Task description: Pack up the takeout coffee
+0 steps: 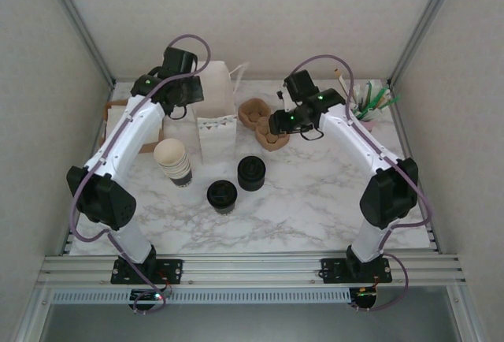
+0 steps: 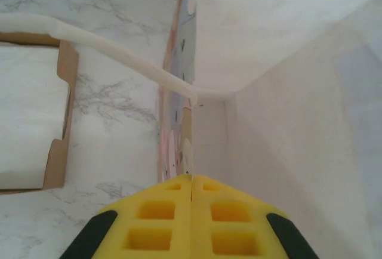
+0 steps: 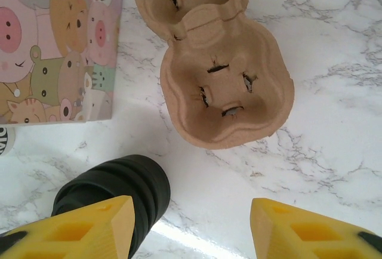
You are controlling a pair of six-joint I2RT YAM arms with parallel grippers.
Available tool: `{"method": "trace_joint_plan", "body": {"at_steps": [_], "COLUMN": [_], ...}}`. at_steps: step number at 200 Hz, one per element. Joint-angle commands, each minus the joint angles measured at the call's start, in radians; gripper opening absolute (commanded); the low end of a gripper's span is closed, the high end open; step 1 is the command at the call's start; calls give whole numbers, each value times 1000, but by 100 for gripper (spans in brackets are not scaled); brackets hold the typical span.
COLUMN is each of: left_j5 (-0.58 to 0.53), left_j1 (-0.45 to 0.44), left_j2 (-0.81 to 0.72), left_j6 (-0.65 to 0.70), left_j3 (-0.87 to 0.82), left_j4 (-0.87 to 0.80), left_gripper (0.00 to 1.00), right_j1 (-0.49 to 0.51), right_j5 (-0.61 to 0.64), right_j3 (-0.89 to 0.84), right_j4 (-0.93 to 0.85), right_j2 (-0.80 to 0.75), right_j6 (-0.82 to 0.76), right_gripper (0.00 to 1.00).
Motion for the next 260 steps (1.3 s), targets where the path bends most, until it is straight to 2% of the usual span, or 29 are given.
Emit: {"method": "trace_joint_plan", "body": {"at_steps": [1, 57, 130, 163, 194, 260], "left_j5": [-6, 61, 267, 312, 304, 254], "left_j1": [8, 6, -33, -116, -232, -415], "left_j2": [-36, -144, -263, -250, -222, -187], "left_j6": [-23, -69, -155, -223, -265, -377], "left_j3": [63, 109, 121, 141, 152, 42], "left_j4": [21, 52, 154, 203, 249, 425], "left_gripper": [0, 0, 0, 0, 0, 0], "right_j1": [-13, -25, -28, -29, -30, -29], "right_j5": [13, 43, 133, 257, 397, 530], "right_j3": [-31, -89, -160, -189, -201, -279], "right_j4": [4, -4, -41, -90, -167, -282], "right_j2": [-71, -215, -431, -541, -649, -886], "right_j6": [10, 35, 99, 148, 199, 267], "right_gripper": [54, 56, 57, 58, 59, 61]}}
